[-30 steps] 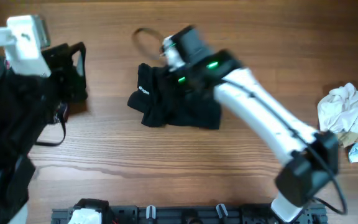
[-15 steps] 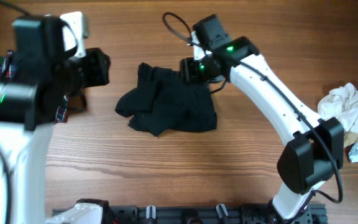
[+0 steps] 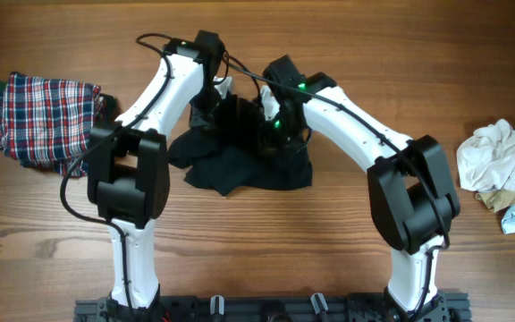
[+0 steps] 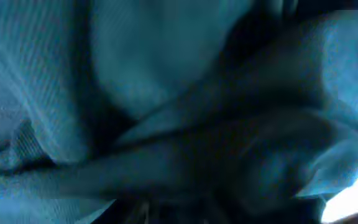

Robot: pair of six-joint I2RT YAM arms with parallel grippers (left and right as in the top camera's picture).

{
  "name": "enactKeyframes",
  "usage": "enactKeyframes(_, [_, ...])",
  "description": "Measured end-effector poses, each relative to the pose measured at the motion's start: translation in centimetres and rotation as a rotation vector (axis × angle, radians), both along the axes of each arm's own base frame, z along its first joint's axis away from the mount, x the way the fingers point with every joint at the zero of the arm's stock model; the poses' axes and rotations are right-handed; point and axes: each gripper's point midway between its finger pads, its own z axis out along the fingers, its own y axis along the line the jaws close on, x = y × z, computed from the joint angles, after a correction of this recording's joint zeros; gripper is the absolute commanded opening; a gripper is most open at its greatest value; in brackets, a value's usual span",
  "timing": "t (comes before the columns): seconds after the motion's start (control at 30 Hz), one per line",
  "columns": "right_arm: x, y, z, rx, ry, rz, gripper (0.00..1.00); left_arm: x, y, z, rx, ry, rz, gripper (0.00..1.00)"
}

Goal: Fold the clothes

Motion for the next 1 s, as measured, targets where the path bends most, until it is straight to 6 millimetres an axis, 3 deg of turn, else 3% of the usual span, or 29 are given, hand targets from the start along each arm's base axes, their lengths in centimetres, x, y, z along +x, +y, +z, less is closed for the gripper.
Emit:
enactKeyframes(0.07, [-1.9, -0.3, -0.1, -0.033, 0.069, 0.014, 0.04, 2.7, 1.3, -0.9, 0.095, -0.119, 0.002, 0.18])
enactKeyframes(0.17, [-3.0, -1.1, -0.2, -0.071, 0.117, 0.016, 0.04, 6.8, 4.5, -1.1, 0.237, -0.273, 0.092, 0.17])
enactKeyframes(0.2, [-3.1, -1.2, -0.3, -0.076, 0.118, 0.016, 0.04, 8.6, 7.3, -0.9, 0.296, -0.326, 0.16, 0.18])
enactKeyframes(0.23, [-3.1, -1.1, -0.3, -0.076, 0.117, 0.018, 0.04, 9.0, 8.7, -0.8, 0.318, -0.331, 0.195, 0.2])
enactKeyframes(0.3, [-3.2, -1.1, -0.3, -0.078, 0.117, 0.02, 0.04, 9.3, 11.7, -0.3, 0.338, -0.309, 0.273, 0.33])
enactKeyframes(0.37, [-3.1, -1.1, -0.3, -0.081, 0.111, 0.022, 0.04, 9.4, 14.0, 1.4, 0.282, -0.264, 0.353, 0.43])
enactKeyframes(0.47, [-2.0, -0.5, -0.4, -0.045, 0.029, 0.083, 0.12, 7.2, 11.1, 3.6, 0.099, -0.148, 0.351, 0.42])
enactKeyframes(0.53, [-1.1, -0.9, 0.7, -0.031, -0.033, 0.108, 0.17, 4.4, 9.0, 4.1, 0.039, -0.033, 0.312, 0.39])
enactKeyframes(0.57, [-0.2, -1.6, 1.8, -0.034, -0.077, 0.088, 0.16, 3.2, 7.2, 4.3, 0.005, 0.007, 0.269, 0.34])
enactKeyframes(0.63, [2.5, -4.4, 4.2, -0.04, -0.154, -0.023, 0.05, 2.3, 4.6, 4.3, -0.005, 0.011, 0.188, 0.1])
enactKeyframes(0.7, [5.5, -6.4, 5.0, -0.008, -0.208, -0.118, 0.04, 1.9, 3.1, 4.1, 0.029, -0.009, 0.121, 0.04])
enactKeyframes(0.77, [8.0, -6.2, 6.0, 0.073, -0.279, -0.154, 0.04, 1.9, 2.7, 3.8, 0.085, -0.036, 0.088, 0.04])
enactKeyframes(0.8, [9.1, -4.9, 7.2, 0.155, -0.324, -0.15, 0.04, 2.2, 3.0, 3.4, 0.146, -0.066, 0.08, 0.04])
enactKeyframes(0.87, [8.9, -2.6, 8.0, 0.223, -0.333, -0.135, 0.04, 2.3, 5.1, 2.0, 0.259, -0.084, 0.097, 0.04])
enactKeyframes(0.93, [7.6, -0.3, 7.4, 0.247, -0.293, -0.098, 0.04, 2.2, 7.2, 0.6, 0.34, -0.082, 0.12, 0.04])
enactKeyframes(1.0, [6.0, 1.8, 4.3, 0.227, -0.201, -0.078, 0.04, 2.3, 10.3, -0.6, 0.401, -0.076, 0.168, 0.04])
